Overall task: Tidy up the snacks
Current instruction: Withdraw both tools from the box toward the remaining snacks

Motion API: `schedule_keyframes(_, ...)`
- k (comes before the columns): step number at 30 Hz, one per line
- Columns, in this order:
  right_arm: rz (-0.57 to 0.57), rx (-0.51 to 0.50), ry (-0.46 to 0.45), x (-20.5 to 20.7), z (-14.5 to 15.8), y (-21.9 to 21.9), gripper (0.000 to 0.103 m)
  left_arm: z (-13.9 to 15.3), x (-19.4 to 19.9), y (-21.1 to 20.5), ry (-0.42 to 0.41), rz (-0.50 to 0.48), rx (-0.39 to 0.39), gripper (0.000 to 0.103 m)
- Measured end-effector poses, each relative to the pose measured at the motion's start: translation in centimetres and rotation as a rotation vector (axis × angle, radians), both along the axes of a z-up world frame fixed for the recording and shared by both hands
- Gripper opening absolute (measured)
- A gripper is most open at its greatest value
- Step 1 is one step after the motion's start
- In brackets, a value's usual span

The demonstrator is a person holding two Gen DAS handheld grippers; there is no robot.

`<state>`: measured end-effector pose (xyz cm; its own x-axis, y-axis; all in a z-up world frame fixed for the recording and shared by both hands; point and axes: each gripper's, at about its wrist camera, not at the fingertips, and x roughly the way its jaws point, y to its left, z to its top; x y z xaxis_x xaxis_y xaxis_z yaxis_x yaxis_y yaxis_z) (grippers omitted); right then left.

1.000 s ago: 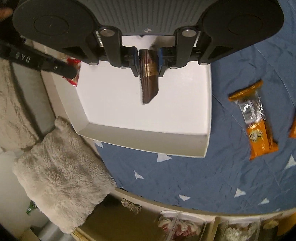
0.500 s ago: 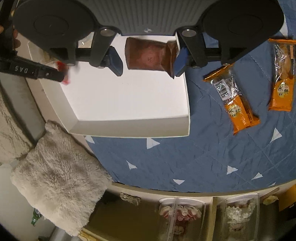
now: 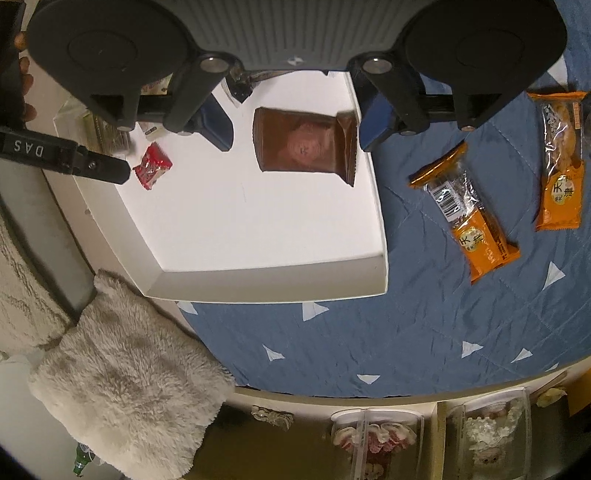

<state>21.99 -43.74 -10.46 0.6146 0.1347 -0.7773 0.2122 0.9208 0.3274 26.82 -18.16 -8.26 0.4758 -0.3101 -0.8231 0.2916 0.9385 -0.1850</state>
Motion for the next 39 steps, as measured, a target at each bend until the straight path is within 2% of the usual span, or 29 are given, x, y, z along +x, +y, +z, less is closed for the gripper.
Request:
schedule_keyframes(7, 0.022, -0.067, 0.027, -1.1, 0.8, 0.6, 0.087, 0.3, -0.5, 0.3, 0.016, 0.002, 0.024, 0.09)
schedule_keyframes(9, 0.029, -0.081, 0.034, -1.4, 0.9, 0.8, 0.093, 0.4, -0.7, 0.5, 0.018, 0.006, 0.029, 0.097)
schedule_keyframes(12, 0.041, -0.111, 0.048, -1.8, 0.9, 1.4, 0.097, 0.5, -1.0, 0.8, 0.024, 0.013, 0.031, 0.102)
schedule_keyframes(14, 0.053, -0.137, 0.051, -1.8, 1.0, 1.9, 0.102, 0.7, -1.3, 1.2, 0.024, 0.02, 0.029, 0.103)
schedule_keyframes(22, 0.075, -0.185, 0.032, -2.6, 1.5, 3.3, 0.102, 1.1, -2.1, 2.8, 0.042, 0.038, 0.035, 0.103)
schedule_keyframes(27, 0.071, -0.174, -0.002, -3.2, 2.1, 3.8, 0.103, 1.4, -2.6, 4.3, 0.027, 0.069, 0.048, 0.103)
schedule_keyframes(39, 0.107, -0.185, -0.058, -3.6, 3.1, 6.8, 0.103, 2.6, -3.2, 11.0, -0.012, 0.165, 0.09, 0.103)
